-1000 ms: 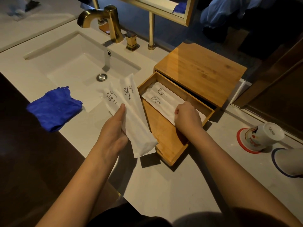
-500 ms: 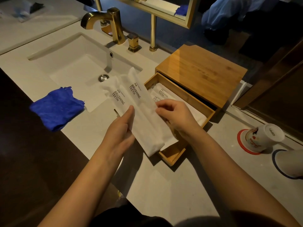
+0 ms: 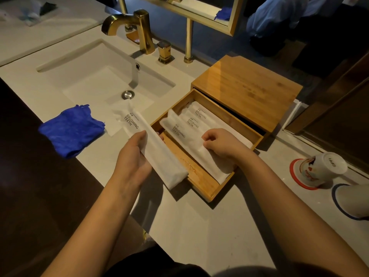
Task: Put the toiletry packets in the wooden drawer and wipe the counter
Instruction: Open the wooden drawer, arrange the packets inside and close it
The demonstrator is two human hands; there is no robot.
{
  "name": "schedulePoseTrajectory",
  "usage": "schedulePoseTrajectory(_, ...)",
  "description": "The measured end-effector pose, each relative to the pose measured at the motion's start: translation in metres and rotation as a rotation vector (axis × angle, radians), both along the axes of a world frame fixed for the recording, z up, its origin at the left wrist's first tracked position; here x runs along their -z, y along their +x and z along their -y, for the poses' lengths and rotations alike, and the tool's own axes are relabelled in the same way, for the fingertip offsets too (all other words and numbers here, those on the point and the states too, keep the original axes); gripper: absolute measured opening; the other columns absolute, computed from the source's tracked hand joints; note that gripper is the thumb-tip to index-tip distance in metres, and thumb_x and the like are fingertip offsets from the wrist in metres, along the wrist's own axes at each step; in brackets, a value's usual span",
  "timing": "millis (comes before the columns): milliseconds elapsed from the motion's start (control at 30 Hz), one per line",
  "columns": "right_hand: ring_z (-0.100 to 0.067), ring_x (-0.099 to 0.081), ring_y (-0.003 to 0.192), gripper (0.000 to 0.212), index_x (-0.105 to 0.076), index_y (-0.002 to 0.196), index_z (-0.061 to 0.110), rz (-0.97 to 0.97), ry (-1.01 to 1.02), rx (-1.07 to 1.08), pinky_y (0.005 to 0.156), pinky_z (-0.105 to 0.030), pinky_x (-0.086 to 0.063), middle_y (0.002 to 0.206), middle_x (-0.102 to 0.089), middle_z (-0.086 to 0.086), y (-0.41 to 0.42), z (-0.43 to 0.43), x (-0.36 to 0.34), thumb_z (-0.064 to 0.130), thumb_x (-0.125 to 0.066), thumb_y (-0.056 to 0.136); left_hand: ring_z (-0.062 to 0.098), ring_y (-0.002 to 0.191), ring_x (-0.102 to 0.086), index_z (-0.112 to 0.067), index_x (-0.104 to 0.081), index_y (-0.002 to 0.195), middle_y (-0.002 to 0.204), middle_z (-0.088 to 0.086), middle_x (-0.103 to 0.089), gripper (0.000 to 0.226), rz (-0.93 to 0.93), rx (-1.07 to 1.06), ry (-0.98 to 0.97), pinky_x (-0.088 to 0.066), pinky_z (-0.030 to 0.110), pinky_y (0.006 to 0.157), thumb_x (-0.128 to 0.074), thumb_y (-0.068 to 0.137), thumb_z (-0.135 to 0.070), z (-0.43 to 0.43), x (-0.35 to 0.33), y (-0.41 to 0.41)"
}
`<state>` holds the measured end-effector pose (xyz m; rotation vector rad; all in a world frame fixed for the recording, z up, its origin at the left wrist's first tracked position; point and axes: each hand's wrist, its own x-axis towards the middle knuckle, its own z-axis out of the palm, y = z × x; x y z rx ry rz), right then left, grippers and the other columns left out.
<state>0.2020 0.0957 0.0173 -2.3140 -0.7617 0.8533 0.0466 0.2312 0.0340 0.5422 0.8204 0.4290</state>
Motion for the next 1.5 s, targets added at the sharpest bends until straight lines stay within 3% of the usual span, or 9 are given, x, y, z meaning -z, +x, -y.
schedulePoseTrajectory(167, -0.018, -0.053, 0.099, 0.025, -0.061, 0.115, 0.007, 0.105, -0.061, 0.019, 0.079, -0.026, -0.041, 0.117, -0.061, -0.008, 0.001, -0.002, 0.007, 0.009, -0.051, 0.092, 0.024, 0.093, -0.063, -0.022, -0.047, 0.112, 0.096, 0.011, -0.061, 0.023, -0.023, -0.017, 0.034, -0.048, 0.049, 0.097, -0.049, 0.092, -0.011, 0.001, 0.001, 0.0)
schedulePoseTrajectory(333, -0.024, -0.062, 0.097, 0.023, -0.066, 0.11, 0.011, 0.26, -0.088, 0.042, 0.078, -0.031, -0.048, 0.109, -0.067, -0.008, -0.004, -0.004, 0.016, 0.013, -0.055, 0.09, 0.026, 0.099, -0.064, -0.021, -0.043, 0.127, 0.112, 0.013, -0.061, 0.037, -0.06, 0.008, 0.033, -0.054, 0.046, 0.086, -0.052, 0.092, -0.013, 0.003, 0.001, 0.001)
schedulePoseTrajectory(467, -0.024, -0.063, 0.092, 0.021, -0.067, 0.108, 0.011, 0.383, -0.092, 0.084, 0.075, -0.032, -0.051, 0.104, -0.068, -0.008, -0.01, -0.008, 0.026, 0.012, -0.057, 0.09, 0.03, 0.11, -0.061, -0.018, -0.043, 0.133, 0.124, 0.015, -0.058, 0.043, -0.09, 0.036, 0.022, -0.052, 0.048, 0.089, -0.053, 0.092, -0.013, 0.003, 0.001, 0.002)
schedulePoseTrajectory(700, -0.019, -0.061, 0.08, 0.017, -0.067, 0.104, 0.008, 0.515, -0.106, 0.055, 0.062, -0.024, -0.043, 0.096, -0.067, -0.008, -0.015, -0.009, 0.035, 0.009, -0.06, 0.088, 0.029, 0.111, -0.06, -0.021, -0.052, 0.101, 0.109, 0.011, -0.061, 0.015, -0.087, -0.008, 0.004, -0.045, 0.052, 0.1, -0.051, 0.092, -0.008, 0.007, 0.0, 0.006)
schedulePoseTrajectory(800, -0.018, -0.058, 0.078, 0.013, -0.067, 0.099, 0.009, 0.539, -0.091, 0.053, 0.062, -0.025, -0.045, 0.092, -0.065, -0.007, -0.017, -0.009, 0.037, 0.01, -0.061, 0.088, 0.027, 0.104, -0.061, -0.022, -0.052, 0.088, 0.099, 0.009, -0.061, 0.016, -0.087, -0.012, 0.011, -0.044, 0.051, 0.101, -0.049, 0.093, -0.007, 0.009, -0.002, 0.008)
schedulePoseTrajectory(1033, -0.02, -0.057, 0.088, 0.014, -0.062, 0.102, 0.01, 0.563, -0.04, -0.005, 0.072, -0.03, -0.052, 0.101, -0.062, -0.008, -0.015, -0.01, 0.035, 0.008, -0.06, 0.088, 0.029, 0.111, -0.06, -0.023, -0.046, 0.12, 0.12, 0.011, -0.059, 0.034, -0.092, 0.003, 0.027, -0.047, 0.053, 0.097, -0.055, 0.09, -0.01, 0.008, 0.002, 0.008)
schedulePoseTrajectory(1233, -0.019, -0.051, 0.106, 0.027, -0.057, 0.12, 0.011, 0.655, 0.076, -0.009, 0.082, -0.026, -0.047, 0.118, -0.057, -0.007, -0.03, -0.006, 0.034, 0.017, -0.051, 0.094, 0.029, 0.109, -0.061, -0.023, -0.048, 0.115, 0.114, 0.012, -0.061, 0.03, -0.089, 0.0, 0.016, -0.048, 0.052, 0.095, -0.054, 0.09, -0.008, 0.008, 0.002, 0.008)
schedulePoseTrajectory(1367, -0.019, -0.051, 0.106, 0.027, -0.059, 0.12, 0.011, 0.628, 0.063, -0.212, 0.082, -0.027, -0.048, 0.119, -0.056, -0.006, -0.037, -0.006, 0.041, 0.015, -0.051, 0.094, 0.028, 0.108, -0.061, -0.024, -0.044, 0.129, 0.123, 0.012, -0.059, 0.044, -0.106, -0.003, 0.028, -0.048, 0.053, 0.095, -0.056, 0.089, -0.009, 0.007, 0.002, 0.007)
schedulePoseTrajectory(1500, -0.017, -0.051, 0.102, 0.028, -0.058, 0.119, 0.014, 0.567, 0.046, -0.237, 0.075, -0.021, -0.045, 0.12, -0.054, -0.004, -0.035, -0.004, 0.052, 0.013, -0.056, 0.091, 0.028, 0.106, -0.062, -0.022, -0.045, 0.129, 0.122, 0.012, -0.058, 0.045, -0.126, -0.005, 0.023, -0.048, 0.054, 0.095, -0.057, 0.088, -0.008, 0.009, 0.001, 0.007)
